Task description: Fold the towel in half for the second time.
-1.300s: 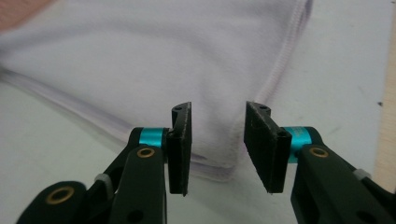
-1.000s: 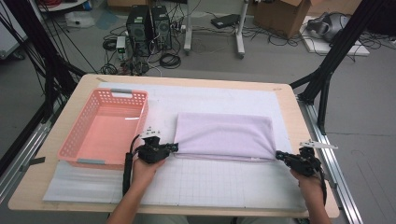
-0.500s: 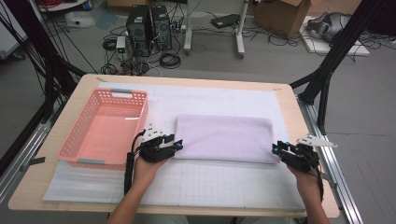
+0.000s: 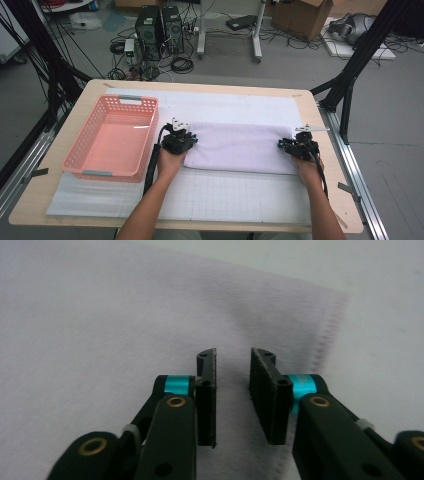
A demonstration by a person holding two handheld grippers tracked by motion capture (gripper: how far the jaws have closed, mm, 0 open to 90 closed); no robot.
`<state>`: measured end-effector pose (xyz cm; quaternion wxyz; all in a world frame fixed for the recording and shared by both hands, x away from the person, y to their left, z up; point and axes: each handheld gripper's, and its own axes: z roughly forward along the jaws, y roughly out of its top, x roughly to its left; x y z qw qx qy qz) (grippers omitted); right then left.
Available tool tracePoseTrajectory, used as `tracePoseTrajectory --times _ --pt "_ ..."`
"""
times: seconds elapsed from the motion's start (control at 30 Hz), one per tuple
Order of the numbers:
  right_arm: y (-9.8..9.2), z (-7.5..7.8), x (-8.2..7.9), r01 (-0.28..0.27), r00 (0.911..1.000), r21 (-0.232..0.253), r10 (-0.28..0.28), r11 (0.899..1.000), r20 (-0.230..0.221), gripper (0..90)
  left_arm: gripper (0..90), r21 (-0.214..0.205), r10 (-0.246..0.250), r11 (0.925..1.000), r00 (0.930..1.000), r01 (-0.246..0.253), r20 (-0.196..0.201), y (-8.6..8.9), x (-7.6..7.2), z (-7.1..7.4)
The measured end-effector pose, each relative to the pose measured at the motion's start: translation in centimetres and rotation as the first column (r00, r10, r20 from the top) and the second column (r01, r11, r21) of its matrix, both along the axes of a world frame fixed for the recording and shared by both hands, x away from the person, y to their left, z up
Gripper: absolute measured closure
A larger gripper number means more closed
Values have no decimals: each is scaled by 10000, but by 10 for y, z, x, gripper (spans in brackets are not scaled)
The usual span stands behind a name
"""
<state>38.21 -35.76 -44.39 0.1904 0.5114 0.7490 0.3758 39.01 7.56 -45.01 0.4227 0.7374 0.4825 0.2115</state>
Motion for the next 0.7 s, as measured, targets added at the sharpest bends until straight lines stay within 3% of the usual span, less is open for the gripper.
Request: tracePoseTrajectory --times 0.03,0.07,0.13,0.2,0.27,0.37,0.47,0.5,0.53,0.57,0.6,0.63,0.7 --pt "-2 0 -1 334 9994 -268 -331 9991 123 771 710 147 270 9995 9995 -268 -149 2 1 -1" --pt "-4 0 -2 505 9984 -417 -494 9979 258 784 660 -94 306 9995 9991 -309 -295 5 1 -1" --pt "-9 0 -4 721 9972 -163 -718 9973 209 781 664 62 129 9999 9995 -127 -304 5 -1 0" --pt "-12 3 -8 869 9957 -446 -853 9952 373 753 678 191 30 9998 9995 -25 -299 5 -3 2" --pt "-18 6 -14 929 9949 -219 -919 9954 427 730 670 34 16 10000 9991 -15 -424 6 -4 3" --pt "-26 14 -28 626 9957 468 -656 9969 650 693 604 -543 -619 9966 9981 615 -58 11 -17 10" --pt "-31 22 -47 268 9953 670 -328 9974 911 640 507 -1141 -1028 9875 9932 1085 543 16 -30 16" --pt "-32 24 -53 169 9949 806 -248 9966 981 617 472 -1354 -1249 9821 9909 1308 511 17 -33 18" --pt "-33 25 -59 29 9945 862 -119 9963 1042 603 437 -1354 -1249 9821 9909 1308 511 17 -33 18" --pt "-33 26 -65 -81 9936 939 -25 9956 1127 574 422 -1830 -1571 9687 9851 1675 703 19 -39 22" --pt "-33 27 -70 -180 9931 1058 55 9942 1174 545 412 -1830 -1571 9687 9851 1675 703 19 -39 22" --pt "-32 28 -76 -309 9929 1069 183 9938 1174 527 397 -2046 -1688 9603 9790 1895 1143 21 -49 23" --pt "-31 29 -84 -487 9914 1070 350 9931 1264 483 337 -1944 -1775 9607 9770 1980 1182 21 -56 21"
